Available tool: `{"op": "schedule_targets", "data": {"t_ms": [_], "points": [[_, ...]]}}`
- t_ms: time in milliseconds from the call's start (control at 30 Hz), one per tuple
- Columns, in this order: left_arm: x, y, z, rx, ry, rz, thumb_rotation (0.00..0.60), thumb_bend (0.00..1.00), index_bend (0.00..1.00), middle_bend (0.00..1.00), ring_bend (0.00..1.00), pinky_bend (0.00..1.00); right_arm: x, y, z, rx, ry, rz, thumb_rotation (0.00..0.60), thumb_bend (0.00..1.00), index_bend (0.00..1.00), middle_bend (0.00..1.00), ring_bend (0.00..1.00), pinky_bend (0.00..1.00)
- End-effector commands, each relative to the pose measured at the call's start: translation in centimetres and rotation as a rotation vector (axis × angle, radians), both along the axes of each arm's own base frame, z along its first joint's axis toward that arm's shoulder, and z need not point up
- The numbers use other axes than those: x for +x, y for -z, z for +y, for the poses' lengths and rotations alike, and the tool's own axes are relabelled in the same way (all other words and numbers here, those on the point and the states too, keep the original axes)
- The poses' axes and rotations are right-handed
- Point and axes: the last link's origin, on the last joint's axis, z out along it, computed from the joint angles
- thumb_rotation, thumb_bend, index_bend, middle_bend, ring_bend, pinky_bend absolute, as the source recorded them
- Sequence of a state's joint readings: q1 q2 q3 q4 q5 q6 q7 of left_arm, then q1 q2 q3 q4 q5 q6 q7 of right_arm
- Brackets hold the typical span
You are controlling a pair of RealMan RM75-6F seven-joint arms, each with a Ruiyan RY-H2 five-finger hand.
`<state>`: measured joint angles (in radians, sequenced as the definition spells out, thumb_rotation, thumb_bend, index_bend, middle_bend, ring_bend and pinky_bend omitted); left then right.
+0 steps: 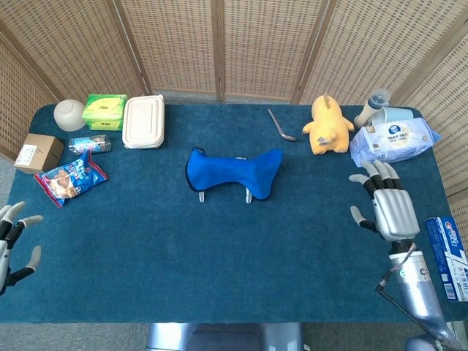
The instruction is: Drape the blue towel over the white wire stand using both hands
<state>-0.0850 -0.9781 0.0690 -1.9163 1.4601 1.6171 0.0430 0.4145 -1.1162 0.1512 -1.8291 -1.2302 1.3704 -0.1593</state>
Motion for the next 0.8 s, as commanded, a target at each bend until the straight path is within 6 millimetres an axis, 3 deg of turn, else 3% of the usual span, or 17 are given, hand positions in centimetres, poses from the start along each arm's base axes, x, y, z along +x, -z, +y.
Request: {"op": "schedule_targets", "data": {"t_ms": [33,500,700,800], "points": [[0.1,0.6,-0.8,-0.013,-0.004,0.010,0.600,0.57,0.26,0.10,0.00,0.00,-0.8,-0.1,0.9,-0.003,0.036,0.010,0.600,0.32,0.27,0.12,0.00,0.00],[0.6,2.9,-1.8,-0.079,-0.026,0.055,0.600,0.57,0.26,0.12,0.00,0.00,-5.4,-0.9,5.5,-0.042,0.210,0.035,0.600,0.33,0.28,0.12,0.00,0.00],[0.6,3.7,-2.1,-0.073,-0.047,0.064,0.600,0.57,0.29,0.15,0.00,0.00,-6.6,-0.8,7.8,-0.054,0.263,0.041,0.600,0.33,0.29,0.12,0.00,0.00],[0.8,3.8,-2.2,-0.068,-0.047,0.051,0.600,0.57,0.29,0.16,0.02,0.00,-6.5,-0.8,7.9,-0.059,0.247,0.041,0.600,0.33,0.29,0.12,0.00,0.00]]}}
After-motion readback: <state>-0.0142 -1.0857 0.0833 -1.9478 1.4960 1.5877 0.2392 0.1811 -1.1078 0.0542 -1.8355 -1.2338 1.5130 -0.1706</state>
